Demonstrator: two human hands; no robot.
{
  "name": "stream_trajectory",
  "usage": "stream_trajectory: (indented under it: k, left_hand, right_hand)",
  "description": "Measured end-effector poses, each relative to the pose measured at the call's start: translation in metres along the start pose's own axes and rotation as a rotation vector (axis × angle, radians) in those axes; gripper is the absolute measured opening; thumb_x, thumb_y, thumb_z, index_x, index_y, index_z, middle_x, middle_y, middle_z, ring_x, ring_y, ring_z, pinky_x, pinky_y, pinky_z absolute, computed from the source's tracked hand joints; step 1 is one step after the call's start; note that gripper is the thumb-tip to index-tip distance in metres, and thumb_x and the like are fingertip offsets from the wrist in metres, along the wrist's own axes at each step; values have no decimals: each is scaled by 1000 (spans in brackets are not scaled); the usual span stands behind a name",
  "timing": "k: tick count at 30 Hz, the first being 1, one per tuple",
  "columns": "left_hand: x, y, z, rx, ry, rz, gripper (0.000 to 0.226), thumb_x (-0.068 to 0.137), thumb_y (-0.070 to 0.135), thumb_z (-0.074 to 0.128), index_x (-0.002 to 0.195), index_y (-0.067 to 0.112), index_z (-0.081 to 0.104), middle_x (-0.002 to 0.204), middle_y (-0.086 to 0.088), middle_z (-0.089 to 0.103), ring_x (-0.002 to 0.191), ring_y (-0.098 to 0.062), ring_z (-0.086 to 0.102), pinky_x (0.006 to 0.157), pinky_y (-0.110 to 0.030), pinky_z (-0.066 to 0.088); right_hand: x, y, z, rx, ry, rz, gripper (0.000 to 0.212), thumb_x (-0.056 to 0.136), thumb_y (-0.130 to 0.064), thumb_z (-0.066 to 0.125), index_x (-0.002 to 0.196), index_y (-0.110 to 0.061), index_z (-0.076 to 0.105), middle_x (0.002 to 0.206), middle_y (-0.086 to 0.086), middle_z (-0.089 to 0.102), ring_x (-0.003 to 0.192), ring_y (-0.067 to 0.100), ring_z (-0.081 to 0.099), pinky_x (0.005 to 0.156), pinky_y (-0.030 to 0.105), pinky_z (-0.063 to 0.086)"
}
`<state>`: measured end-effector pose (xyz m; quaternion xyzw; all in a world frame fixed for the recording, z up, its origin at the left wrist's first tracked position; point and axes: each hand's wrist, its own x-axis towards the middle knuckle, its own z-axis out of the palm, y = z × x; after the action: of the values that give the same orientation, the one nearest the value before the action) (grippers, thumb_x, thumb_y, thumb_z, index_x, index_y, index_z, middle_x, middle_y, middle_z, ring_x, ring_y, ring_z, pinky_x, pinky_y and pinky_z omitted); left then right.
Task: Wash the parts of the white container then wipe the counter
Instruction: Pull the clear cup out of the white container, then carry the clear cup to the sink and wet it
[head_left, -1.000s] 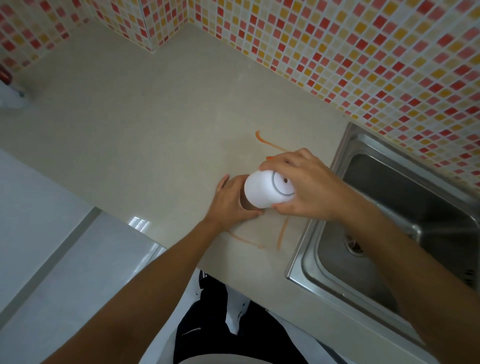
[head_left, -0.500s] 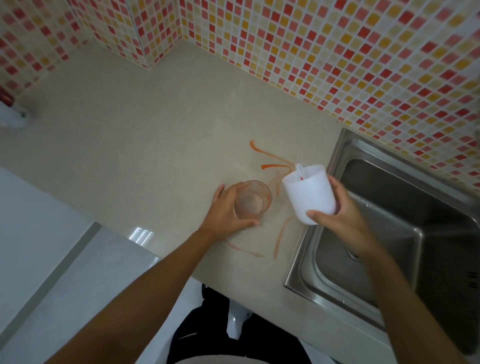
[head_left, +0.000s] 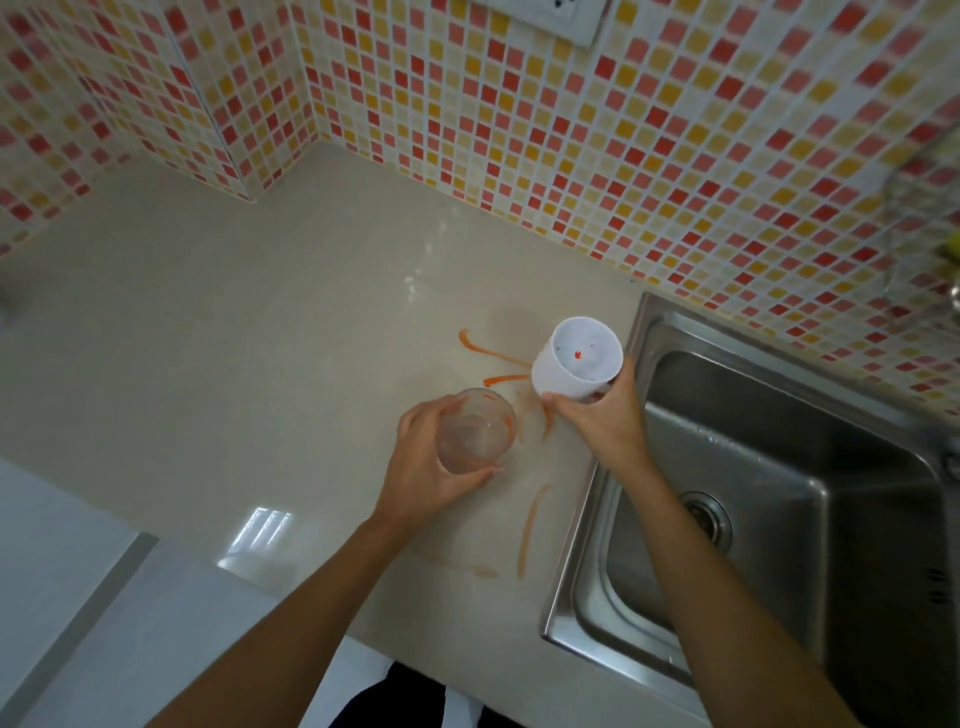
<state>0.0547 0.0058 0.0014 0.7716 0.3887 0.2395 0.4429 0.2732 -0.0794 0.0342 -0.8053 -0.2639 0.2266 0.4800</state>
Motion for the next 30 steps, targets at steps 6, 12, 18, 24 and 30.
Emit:
stream_trajectory:
  k: [6,12,18,24,30]
  left_hand:
    - [24,14,10,-37,54,-64,83,56,39,90,127,27,48,116,24,51,115,-12,44,94,-24,42]
    - [44,16,15,-71,71,-92,84,57,40,90,128,33,45,119,20,53,115,-11,48,98,-31,45]
    - [61,15,18,-76,71,-89,89,55,49,88,131,26,47,125,9,58,116,-17,55,98,-41,48]
    - [58,30,22,-74,42,-34,88,56,48,85,131,24,46,124,9,57,117,-19,53,99,-42,46]
    - [44,65,49,-86,-82,57,85,58,44,87,131,28,45,123,9,58,115,-15,53,99,-36,46]
  right_hand:
    - [52,-1,16,-40,154,-17,92,55,-23,92,131,-18,41,129,-1,52,113,8,48,95,25,43]
    - [78,2,28,-122,185,-10,89,57,-24,90,131,-15,42,130,3,52,117,19,51,90,22,38]
    - [82,5,30,-134,155,17,90,61,-24,88,135,-17,38,136,2,50,121,18,49,90,19,36]
    - [67,8,14,-170,132,42,98,64,-32,84,144,-14,31,144,6,45,130,23,44,106,38,39]
    - [3,26,-42,-324,229,10,73,90,-32,64,150,-13,27,152,9,35,138,22,34,111,30,27]
